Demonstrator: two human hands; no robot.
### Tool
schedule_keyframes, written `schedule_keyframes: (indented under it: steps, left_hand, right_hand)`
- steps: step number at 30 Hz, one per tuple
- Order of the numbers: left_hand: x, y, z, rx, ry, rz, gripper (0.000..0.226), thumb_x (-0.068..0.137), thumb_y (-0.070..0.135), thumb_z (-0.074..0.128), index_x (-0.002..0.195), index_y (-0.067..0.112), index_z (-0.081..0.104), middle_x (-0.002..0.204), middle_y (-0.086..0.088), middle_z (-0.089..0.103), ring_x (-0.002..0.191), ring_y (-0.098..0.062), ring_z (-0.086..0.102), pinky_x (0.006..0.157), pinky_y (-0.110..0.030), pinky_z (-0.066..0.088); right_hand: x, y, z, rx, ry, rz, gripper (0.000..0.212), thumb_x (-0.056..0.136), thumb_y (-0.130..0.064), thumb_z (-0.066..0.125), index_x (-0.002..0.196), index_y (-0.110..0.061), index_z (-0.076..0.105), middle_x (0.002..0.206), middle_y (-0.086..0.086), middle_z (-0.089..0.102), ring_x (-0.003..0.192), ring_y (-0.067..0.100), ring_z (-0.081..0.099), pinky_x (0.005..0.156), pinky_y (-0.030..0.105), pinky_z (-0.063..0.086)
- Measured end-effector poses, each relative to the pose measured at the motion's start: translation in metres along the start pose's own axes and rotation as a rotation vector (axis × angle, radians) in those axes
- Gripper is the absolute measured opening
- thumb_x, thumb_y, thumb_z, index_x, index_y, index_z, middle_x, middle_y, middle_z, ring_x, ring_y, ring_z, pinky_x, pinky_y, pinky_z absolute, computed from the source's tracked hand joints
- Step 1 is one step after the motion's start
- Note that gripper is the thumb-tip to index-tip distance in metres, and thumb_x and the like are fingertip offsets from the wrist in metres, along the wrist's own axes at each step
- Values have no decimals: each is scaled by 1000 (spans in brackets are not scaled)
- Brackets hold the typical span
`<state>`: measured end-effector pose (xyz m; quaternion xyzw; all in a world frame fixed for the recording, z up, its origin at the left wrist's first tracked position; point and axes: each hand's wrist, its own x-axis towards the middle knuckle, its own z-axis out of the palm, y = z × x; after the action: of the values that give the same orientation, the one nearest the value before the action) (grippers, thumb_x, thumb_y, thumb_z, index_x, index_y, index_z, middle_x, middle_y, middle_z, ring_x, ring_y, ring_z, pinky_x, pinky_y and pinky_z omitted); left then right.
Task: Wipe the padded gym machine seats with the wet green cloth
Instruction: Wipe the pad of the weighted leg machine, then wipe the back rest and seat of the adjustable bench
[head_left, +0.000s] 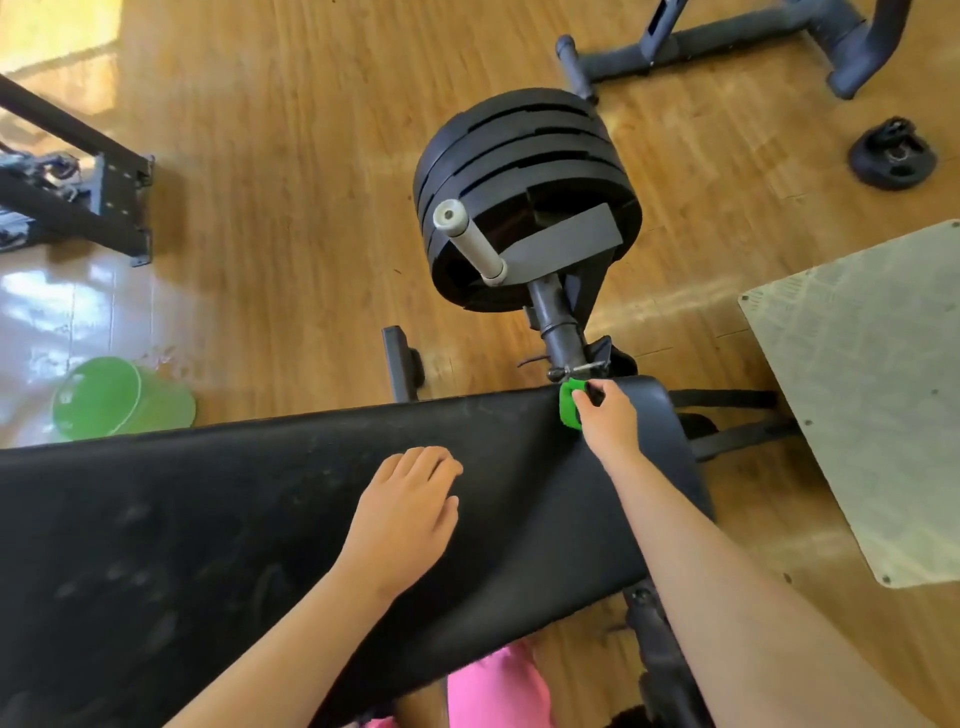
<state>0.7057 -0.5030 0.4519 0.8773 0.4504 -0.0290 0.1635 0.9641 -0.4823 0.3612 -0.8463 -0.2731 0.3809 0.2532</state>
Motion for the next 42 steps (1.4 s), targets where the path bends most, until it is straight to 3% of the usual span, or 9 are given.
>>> schedule_keyframes:
  steps: [4,9,14,20,26,30,33,37,42]
  left_hand:
    - [-8,-11,0,11,59,-43,32,76,21,76,107,19,68,109,6,66,103,-14,64,93,-32,50]
    - [-19,-19,-12,20,111,-84,31,77,20,76,107,18,70,110,3,67,106,-16,63,96,-35,48]
    - [-54,-42,-31,-25,197,-155,22,81,18,71,103,20,70,112,5,65,108,-14,60,100,-30,38]
    - [-117,-73,-63,-23,340,-264,15,82,13,70,96,17,73,110,1,67,107,-18,61,98,-37,45]
    - [-201,-109,-78,-10,500,-369,25,90,26,47,93,19,71,108,5,65,105,-14,58,99,-30,38]
    - [-259,-131,-85,-14,598,-404,27,91,24,44,89,17,70,105,3,65,103,-16,58,96,-32,41]
    - [-300,-148,-95,-29,679,-437,26,90,24,44,87,15,68,105,2,64,100,-16,55,83,-31,48]
    - [-354,-183,-105,43,734,-475,27,87,25,43,88,13,68,101,-1,64,95,-23,58,81,-26,36]
    - [-420,-226,-116,125,760,-501,26,85,24,44,92,12,67,100,-1,65,95,-24,61,85,-30,35]
  right_hand:
    - [-16,-24,29,-33,-30,-99,35,98,-24,54,131,-11,54,126,11,53,117,27,53,95,35,43]
    - [-69,-56,64,-60,-120,-321,34,97,-24,56,128,-12,54,122,6,53,114,18,51,91,22,37]
    - [-132,-88,91,-21,-186,-425,33,95,-24,59,126,-13,54,118,3,52,109,15,51,92,23,42]
    - [-220,-130,125,-25,-361,-532,35,92,-28,62,125,-21,55,117,-3,51,100,6,48,87,20,39]
    - [-295,-167,160,-41,-395,-644,35,92,-27,63,126,-21,56,117,-4,51,97,3,44,85,16,34]
    - [-344,-181,182,-61,-386,-720,34,92,-27,63,125,-21,57,118,-2,53,101,6,47,87,18,36]
    - [-383,-189,198,-67,-372,-760,32,92,-26,63,123,-20,58,116,-2,54,103,8,49,88,19,38]
    - [-433,-204,219,-66,-386,-851,28,90,-24,66,117,-19,61,110,-2,56,102,11,53,86,21,41]
    - [-498,-219,259,-91,-465,-1030,27,89,-20,67,115,-18,63,109,1,60,99,13,57,88,27,48]
